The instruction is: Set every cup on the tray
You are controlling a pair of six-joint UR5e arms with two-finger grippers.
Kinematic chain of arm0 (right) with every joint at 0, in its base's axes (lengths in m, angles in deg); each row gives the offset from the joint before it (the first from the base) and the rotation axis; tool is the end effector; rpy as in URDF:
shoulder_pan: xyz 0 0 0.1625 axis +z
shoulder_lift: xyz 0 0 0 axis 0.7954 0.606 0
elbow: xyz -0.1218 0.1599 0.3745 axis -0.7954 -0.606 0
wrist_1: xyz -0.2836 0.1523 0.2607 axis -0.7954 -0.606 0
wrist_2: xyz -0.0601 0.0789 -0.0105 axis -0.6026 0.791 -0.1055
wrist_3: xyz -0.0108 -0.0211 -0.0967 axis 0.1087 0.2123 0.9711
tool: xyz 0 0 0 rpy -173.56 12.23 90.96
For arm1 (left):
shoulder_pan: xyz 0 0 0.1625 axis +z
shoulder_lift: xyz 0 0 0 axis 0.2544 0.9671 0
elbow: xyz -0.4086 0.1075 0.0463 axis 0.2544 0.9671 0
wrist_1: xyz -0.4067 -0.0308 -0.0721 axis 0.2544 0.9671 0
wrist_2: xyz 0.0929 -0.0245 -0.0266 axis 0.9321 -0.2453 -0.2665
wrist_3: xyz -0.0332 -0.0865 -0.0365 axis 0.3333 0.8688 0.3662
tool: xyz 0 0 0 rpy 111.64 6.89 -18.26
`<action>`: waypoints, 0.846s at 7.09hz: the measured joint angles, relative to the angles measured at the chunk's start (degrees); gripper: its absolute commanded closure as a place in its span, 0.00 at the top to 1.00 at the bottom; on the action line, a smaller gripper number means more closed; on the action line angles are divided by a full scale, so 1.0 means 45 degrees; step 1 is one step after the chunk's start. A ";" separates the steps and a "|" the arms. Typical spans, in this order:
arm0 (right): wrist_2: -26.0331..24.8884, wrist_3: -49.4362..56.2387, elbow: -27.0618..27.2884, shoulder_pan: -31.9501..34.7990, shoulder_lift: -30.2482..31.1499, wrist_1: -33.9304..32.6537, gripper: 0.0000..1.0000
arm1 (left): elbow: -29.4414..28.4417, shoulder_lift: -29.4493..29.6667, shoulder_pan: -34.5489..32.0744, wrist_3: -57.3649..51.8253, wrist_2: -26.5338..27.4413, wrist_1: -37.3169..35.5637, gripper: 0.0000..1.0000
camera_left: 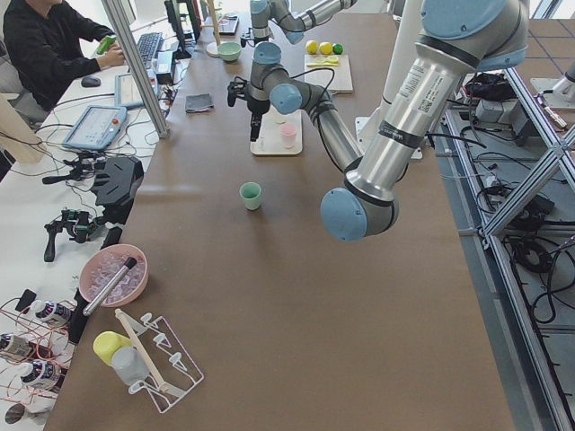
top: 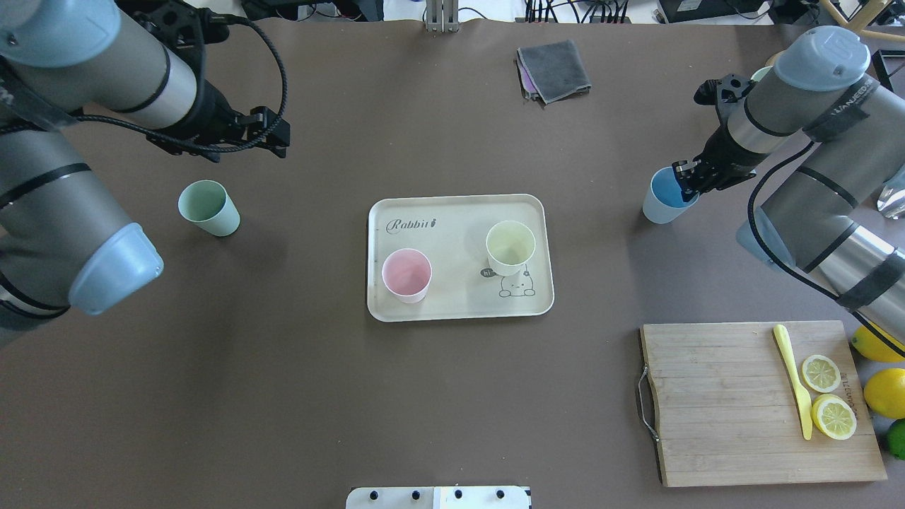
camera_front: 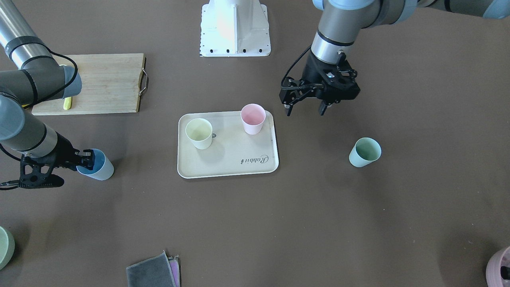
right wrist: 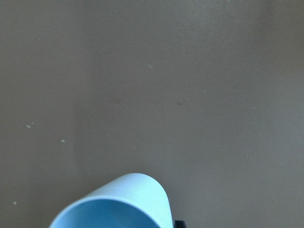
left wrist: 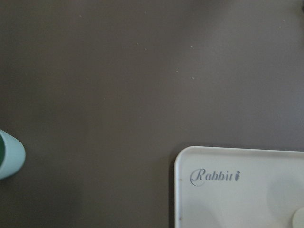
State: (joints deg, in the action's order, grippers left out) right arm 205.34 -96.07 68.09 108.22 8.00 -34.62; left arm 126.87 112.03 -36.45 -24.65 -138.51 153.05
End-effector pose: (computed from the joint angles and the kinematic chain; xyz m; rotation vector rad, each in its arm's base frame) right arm -0.3056 -0.5728 0.4523 0.0155 -0.8314 -0.0504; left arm 0.3036 -0.5200 0.2310 0.2319 0.8888 -0.0916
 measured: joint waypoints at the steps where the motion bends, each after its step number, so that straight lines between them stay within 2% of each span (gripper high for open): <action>1: 0.0412 -0.0006 0.0319 0.0245 -0.0028 -0.0031 0.00 | -0.0323 -0.0361 -0.0599 -0.1309 -0.0352 0.0088 0.97; 3: 0.1101 -0.0017 0.1054 0.0629 -0.0517 -0.0818 0.00 | -0.1462 -0.1410 -0.1129 -0.3123 -0.0513 0.1409 0.97; 5: 0.1255 -0.0032 0.1934 0.0697 -0.1570 -0.2811 0.00 | -0.3100 -0.2178 -0.1184 -0.3182 -0.0512 0.4083 0.96; 6: 0.1263 -0.0126 0.2185 0.0674 -0.1893 -0.3321 0.00 | -0.3701 -0.2412 -0.1091 -0.2633 -0.0492 0.5216 0.96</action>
State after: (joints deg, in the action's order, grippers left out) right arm 211.03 -96.64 77.92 111.25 -0.52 -49.57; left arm 110.22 101.17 -41.36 -36.50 -140.72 176.52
